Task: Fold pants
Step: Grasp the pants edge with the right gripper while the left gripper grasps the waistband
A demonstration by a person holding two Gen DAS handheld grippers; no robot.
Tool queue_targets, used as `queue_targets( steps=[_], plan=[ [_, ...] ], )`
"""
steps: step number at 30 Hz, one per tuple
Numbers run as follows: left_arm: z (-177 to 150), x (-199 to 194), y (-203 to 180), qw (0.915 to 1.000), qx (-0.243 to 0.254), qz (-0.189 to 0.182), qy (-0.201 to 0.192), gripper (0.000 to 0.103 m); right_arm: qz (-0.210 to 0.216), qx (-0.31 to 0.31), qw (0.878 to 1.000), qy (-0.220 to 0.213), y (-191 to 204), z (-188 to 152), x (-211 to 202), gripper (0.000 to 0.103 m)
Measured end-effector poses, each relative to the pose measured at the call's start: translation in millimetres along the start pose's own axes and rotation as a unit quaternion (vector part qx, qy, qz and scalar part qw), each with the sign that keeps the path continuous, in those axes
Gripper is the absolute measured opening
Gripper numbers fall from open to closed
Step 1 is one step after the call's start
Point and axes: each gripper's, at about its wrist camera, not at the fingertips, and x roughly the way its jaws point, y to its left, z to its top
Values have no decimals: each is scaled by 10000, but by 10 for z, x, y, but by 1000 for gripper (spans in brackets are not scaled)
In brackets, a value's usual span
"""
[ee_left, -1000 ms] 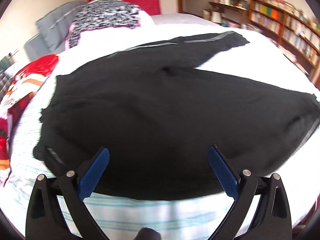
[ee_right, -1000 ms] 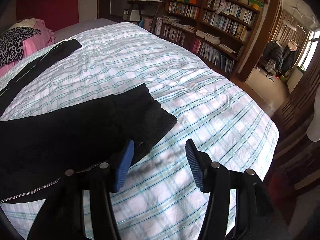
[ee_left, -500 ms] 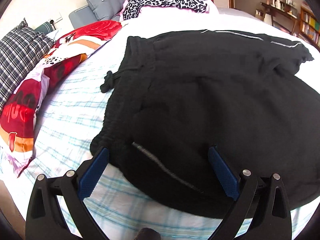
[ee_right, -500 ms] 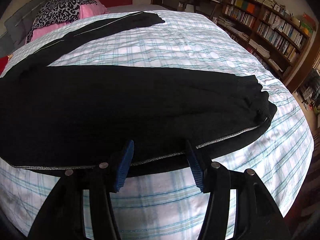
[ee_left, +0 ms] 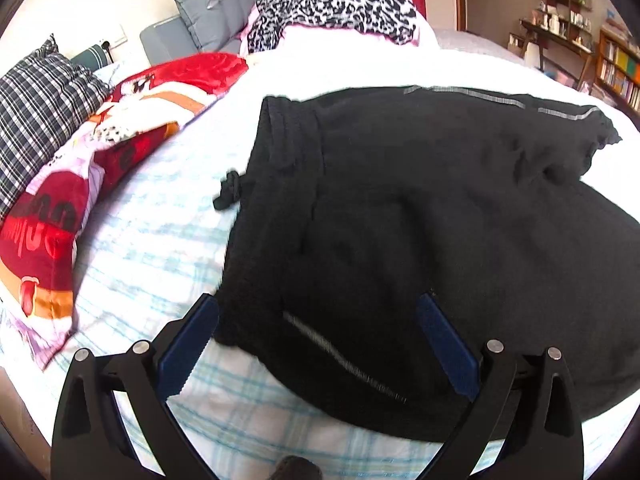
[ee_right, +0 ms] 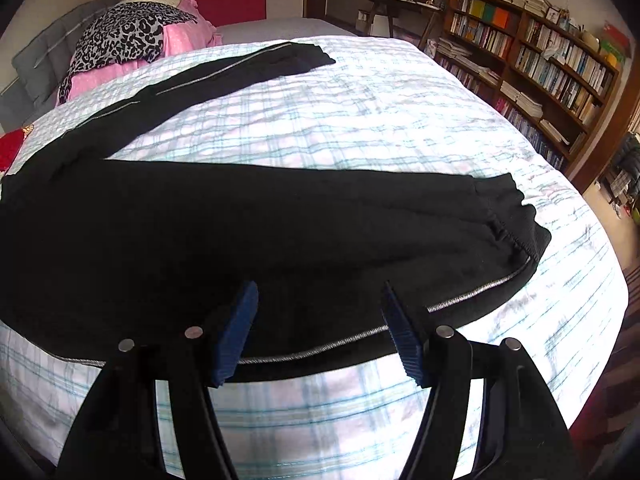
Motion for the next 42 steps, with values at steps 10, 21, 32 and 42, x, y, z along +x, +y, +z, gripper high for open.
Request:
queue_targets(
  steps=[10,21,32,42],
  plan=[
    [600,125,-134,9998,-50,94,-169,98,485,-302,9983,-138,473,483,139,66],
    [877,354,-140,9989,-410,230,-55,98,806,-438,9957,-96,864,829,485,66],
    [1146,567,-153,9985,-474,274,49,98,855,-356,9957,18,887,994,745,71],
    [1497,661,-228,9985,-394,349,-149,98,833,-337,9959,6,899,1132,908,75]
  ],
)
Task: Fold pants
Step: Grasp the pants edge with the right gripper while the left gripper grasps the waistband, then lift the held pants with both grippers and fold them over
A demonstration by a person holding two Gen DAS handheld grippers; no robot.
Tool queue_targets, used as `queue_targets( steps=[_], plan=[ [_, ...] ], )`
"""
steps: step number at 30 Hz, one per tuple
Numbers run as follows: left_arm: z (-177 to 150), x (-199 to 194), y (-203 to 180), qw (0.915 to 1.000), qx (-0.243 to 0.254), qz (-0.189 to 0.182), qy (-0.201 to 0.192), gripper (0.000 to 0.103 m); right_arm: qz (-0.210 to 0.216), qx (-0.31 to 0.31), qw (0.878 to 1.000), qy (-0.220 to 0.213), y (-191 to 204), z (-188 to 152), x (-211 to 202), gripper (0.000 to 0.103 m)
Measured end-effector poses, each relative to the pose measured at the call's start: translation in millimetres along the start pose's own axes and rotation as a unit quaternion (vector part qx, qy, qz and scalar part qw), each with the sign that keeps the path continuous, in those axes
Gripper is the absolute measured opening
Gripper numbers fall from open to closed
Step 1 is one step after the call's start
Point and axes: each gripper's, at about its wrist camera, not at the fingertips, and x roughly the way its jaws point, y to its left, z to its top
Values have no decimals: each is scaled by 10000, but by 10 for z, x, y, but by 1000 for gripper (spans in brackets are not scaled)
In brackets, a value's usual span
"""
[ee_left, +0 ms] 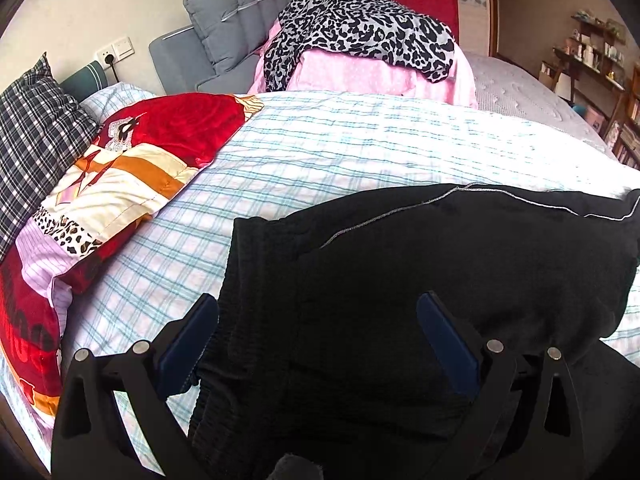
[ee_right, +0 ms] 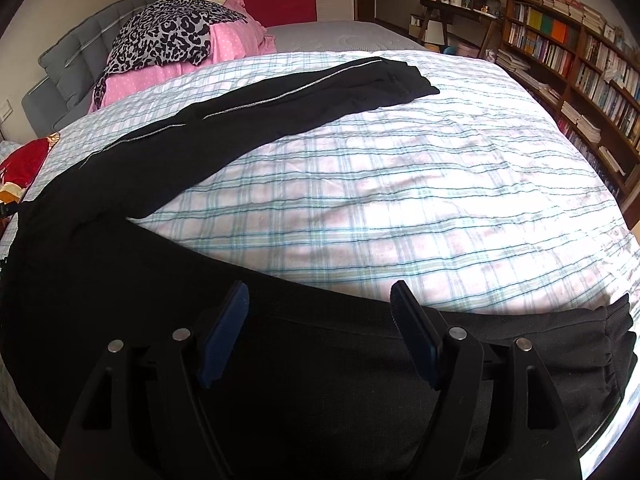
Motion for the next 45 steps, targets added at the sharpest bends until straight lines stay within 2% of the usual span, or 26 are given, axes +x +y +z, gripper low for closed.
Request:
queue_targets(
  steps=[5,12,18,21,23,26,34,40,45],
  plan=[
    [55,253,-38,9998,119,-44,135,98,-13,71,10000,-10,-64,142,75,75],
    [161,710,5,9982,147,-332,468,96,-143,172,9997,-65,-255,520,239,75],
    [334,1018,80,9974,125,-408,586,94,-114,542,9983,-174,-517,1175,514,75],
    [401,1105,40,9974,320,-338,553,94,-114,800,9965,-234,-645,1591,692,75],
    [424,1148,1,9967,457,-393,544,94,-367,781,9958,-316,-671,1863,804,75],
    [447,1226,-52,9956,590,-449,574,94,-334,928,9946,-338,-717,2204,1005,75],
    [542,1426,-107,9931,674,-703,660,95,-115,1696,9854,-99,-887,2894,1687,75],
    [595,1483,-84,9913,595,-898,759,96,115,2394,9702,346,-997,3117,2238,75],
    [695,1563,-94,9897,637,-972,831,96,-283,2292,9716,522,-898,3171,2518,73]
  ],
)
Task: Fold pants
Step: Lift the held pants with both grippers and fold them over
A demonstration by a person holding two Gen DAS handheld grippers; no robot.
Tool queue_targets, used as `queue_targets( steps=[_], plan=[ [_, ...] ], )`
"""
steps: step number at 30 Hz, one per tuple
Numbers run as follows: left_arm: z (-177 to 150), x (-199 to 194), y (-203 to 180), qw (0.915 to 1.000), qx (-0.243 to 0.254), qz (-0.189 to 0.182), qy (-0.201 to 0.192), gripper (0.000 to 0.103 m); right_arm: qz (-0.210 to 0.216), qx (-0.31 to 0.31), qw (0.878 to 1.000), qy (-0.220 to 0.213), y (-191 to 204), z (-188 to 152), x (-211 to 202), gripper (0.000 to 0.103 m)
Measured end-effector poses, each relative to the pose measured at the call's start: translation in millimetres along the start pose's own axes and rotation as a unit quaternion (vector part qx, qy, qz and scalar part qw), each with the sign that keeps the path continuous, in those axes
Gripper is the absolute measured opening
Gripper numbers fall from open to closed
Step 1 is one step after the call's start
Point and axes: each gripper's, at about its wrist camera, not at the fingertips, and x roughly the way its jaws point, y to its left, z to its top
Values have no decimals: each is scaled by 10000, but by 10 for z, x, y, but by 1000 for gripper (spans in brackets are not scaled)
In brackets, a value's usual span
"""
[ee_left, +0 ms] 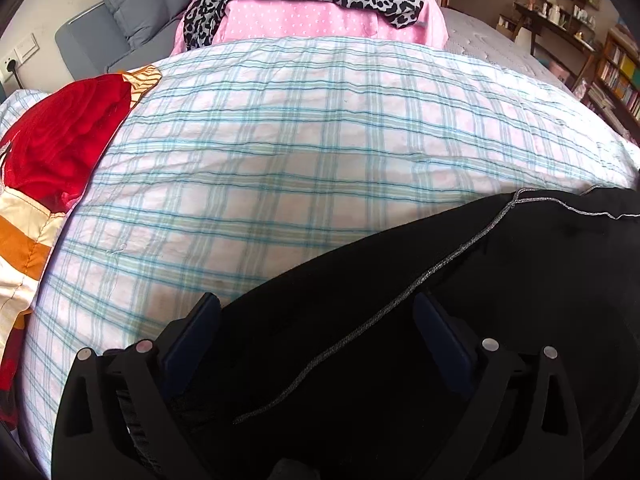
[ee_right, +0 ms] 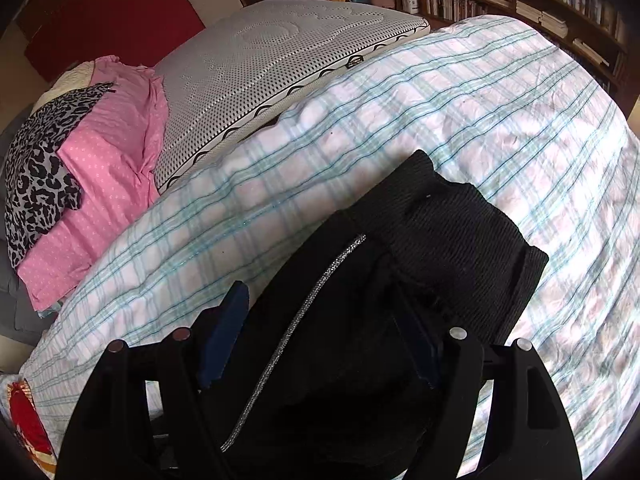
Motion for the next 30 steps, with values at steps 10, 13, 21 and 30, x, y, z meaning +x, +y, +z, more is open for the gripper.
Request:
queue_targets(
  steps=[10,13,21,30],
  plan=[
    [179,184,-47,9989,277,-292,254,92,-280,-335,9983,-386,-102,-117,-226,16],
    [172,135,-77,9976,430,-513,176,66,-95,-224,9986,-467,-240,-139,-435,15],
    [99,-223,-27,9968,162,-772,-133,6,390,242,9969,-647,-655,-339,-1020,15],
    [-376,-1117,-104,9942,330,-308,-975,4,704,535,9927,-818,-1177,-780,-1643,14]
  ],
)
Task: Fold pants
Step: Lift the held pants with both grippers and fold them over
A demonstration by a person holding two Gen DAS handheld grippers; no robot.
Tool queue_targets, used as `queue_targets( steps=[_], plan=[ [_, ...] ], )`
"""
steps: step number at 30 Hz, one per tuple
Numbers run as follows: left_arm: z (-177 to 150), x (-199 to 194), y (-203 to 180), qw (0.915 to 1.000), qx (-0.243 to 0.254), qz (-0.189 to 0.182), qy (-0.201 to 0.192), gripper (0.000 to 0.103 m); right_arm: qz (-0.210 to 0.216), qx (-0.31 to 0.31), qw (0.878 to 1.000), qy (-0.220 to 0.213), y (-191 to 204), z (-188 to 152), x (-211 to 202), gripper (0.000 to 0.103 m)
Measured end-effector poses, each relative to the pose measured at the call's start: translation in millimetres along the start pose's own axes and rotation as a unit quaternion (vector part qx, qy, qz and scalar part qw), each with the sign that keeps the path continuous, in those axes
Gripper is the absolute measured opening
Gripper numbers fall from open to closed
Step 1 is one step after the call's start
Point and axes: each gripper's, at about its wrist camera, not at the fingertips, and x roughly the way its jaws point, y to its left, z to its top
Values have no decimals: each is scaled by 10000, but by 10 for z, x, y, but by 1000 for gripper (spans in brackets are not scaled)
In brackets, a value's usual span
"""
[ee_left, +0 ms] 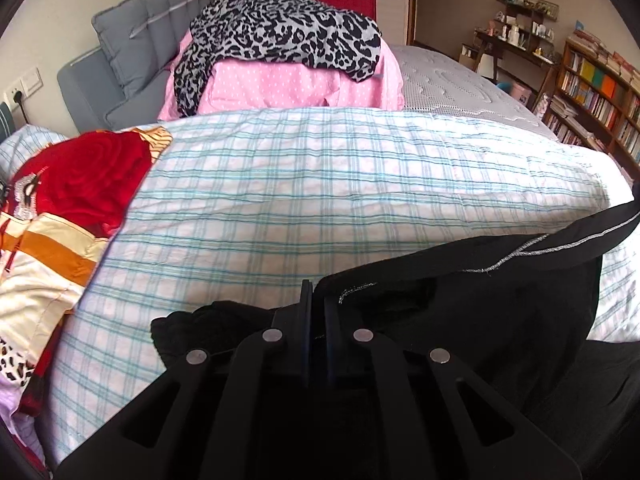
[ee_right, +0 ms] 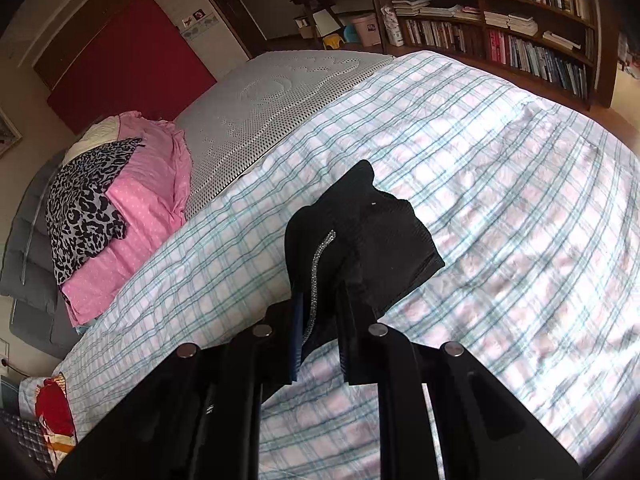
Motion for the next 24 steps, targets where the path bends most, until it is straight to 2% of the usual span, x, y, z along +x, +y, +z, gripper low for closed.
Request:
queue_targets(
  steps=[5,8,13,18,24],
  plan=[
    [-258,-420,-84,9993,157,160,-297,4,35,95,9999,-81,-341,-299,-466,14],
    [-452,-634,-119,9990,230,123,-364,4,139,206,9996,-125,-604,-535,-800,14],
    [-820,-921,-127,9992,236,-53,-315,4,207,366,9990,-167,-1068,-1021,-1388,14],
    [-1155,-1093,-125,9993,245,-195,-189,4,39,167,9995,-257,-1348,-1533,-1885,14],
    [-1449,-1281,-94,9993,272,-238,-96,5,21,153,9994,-301,-1569,-1952,-2228,14]
  ],
)
